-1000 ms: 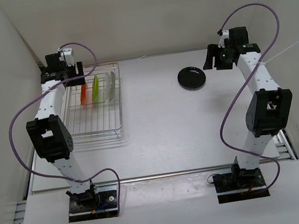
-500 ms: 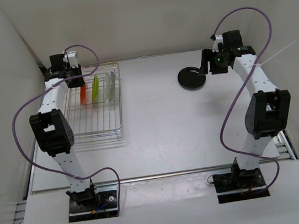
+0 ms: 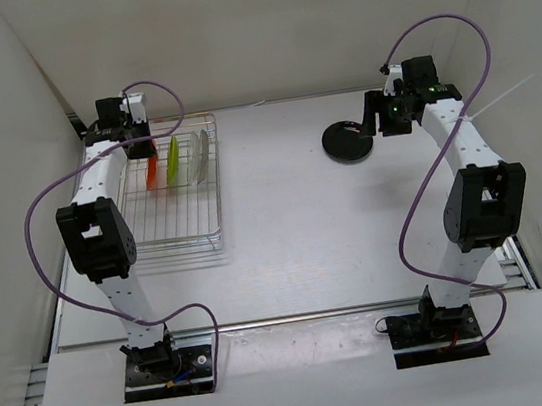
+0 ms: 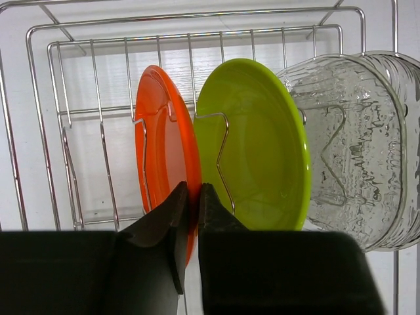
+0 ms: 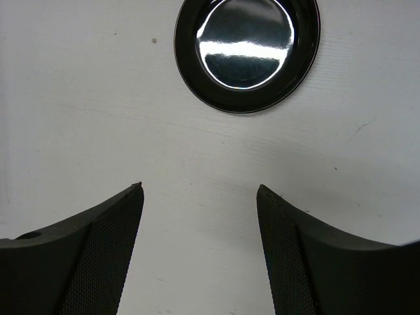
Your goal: Unload the plates from the dish rack
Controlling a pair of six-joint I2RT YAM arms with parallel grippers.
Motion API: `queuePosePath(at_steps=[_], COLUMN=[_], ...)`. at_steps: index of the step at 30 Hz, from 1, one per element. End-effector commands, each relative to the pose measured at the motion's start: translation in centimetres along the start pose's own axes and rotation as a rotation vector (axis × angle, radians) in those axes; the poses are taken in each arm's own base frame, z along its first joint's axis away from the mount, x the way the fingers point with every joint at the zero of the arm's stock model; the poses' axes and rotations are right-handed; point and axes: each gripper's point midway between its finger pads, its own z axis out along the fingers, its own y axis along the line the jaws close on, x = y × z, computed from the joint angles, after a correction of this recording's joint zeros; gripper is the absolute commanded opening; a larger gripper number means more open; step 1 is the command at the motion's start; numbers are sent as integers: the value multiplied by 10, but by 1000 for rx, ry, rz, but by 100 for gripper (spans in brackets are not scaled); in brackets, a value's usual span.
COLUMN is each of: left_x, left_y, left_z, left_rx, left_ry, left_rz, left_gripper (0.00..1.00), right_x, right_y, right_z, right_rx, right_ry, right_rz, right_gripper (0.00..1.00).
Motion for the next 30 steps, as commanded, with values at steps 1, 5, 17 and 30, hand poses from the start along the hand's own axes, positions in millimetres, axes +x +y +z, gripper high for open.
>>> queuePosePath(at_steps=[1,5,17,30], left_x=[-28,-47,-115,-29], left_y=[-10,-13,-100,-212], left_z=[-29,-50,-180,-236], left_rx=[4,-17,58,-287], left_ry=[-74,-113,-309,-359], left_rz=[7,-5,168,1007], left_gripper=[11,11,11,11], right_x=[-8,-5,-15,-44], right_y=[7,6,12,104], right_z=[-11,-10,-21,-125], right_rx=[-8,-8,-19,-606], right_ry=[-40,-32,-50,-105], right_rz=[-19,-16,-32,-123], right_gripper=[74,74,74,77])
